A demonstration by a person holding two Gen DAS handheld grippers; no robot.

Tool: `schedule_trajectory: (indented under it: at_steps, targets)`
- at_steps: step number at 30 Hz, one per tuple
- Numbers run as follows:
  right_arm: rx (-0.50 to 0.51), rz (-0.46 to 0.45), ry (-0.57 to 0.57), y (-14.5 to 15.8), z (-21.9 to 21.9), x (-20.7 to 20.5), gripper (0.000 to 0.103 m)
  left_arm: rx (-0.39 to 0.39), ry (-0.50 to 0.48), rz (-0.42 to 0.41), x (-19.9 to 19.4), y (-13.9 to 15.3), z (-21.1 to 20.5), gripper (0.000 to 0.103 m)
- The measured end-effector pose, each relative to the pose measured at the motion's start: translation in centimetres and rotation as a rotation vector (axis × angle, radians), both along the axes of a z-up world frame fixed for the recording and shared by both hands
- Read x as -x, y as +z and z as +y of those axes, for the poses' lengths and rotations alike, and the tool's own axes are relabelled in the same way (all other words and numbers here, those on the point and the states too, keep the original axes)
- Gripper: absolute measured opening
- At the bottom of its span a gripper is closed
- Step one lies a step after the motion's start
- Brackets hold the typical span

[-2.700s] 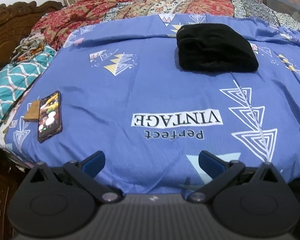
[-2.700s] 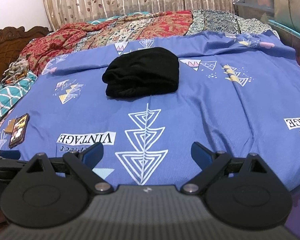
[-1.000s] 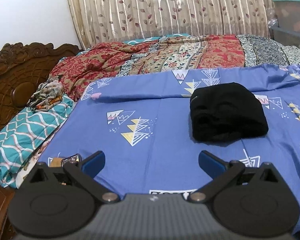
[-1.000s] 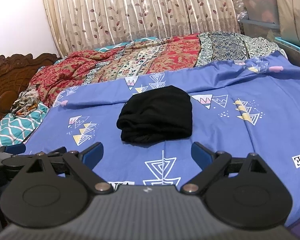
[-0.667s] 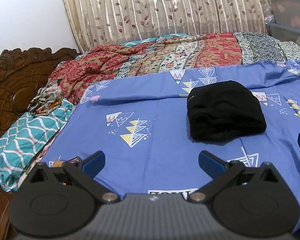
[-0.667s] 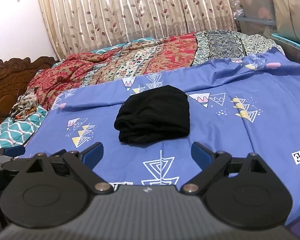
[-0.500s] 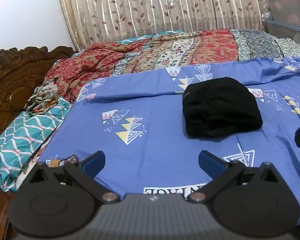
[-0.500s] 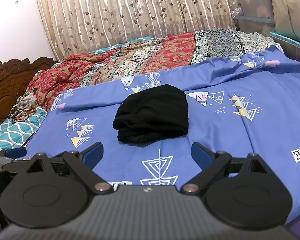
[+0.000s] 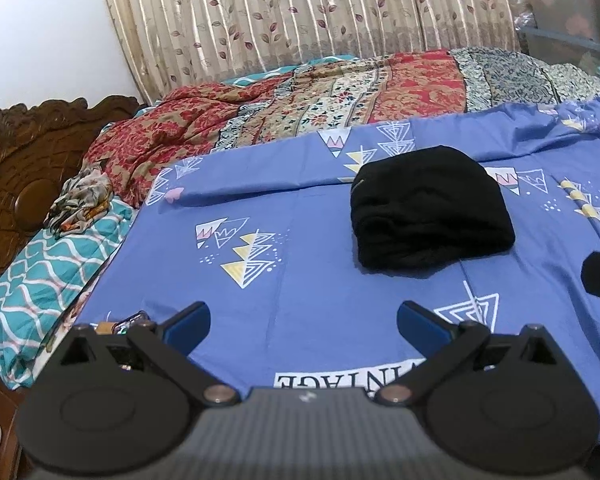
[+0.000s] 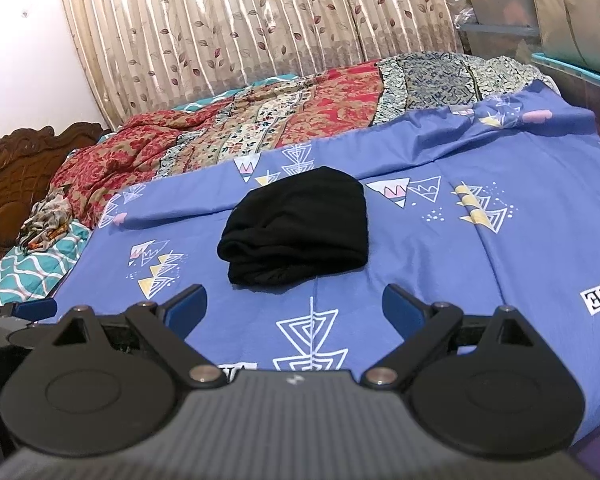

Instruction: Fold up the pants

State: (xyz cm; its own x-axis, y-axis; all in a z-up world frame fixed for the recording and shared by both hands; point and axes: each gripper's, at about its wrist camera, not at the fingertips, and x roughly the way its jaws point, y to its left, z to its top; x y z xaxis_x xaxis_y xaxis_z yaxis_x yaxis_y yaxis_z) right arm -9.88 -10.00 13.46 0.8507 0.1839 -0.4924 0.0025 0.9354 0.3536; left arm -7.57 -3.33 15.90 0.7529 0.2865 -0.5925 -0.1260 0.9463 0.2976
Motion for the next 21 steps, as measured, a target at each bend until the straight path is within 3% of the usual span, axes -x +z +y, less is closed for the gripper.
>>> schedule_trajectory:
  at_steps: [21]
  targets:
    - [-0.065,0.016,-0.045,-1.3,-2.9,-0.1,0.096,-0.038,-0.052,0.061,-1.1,-0.9,-4.1,0.103]
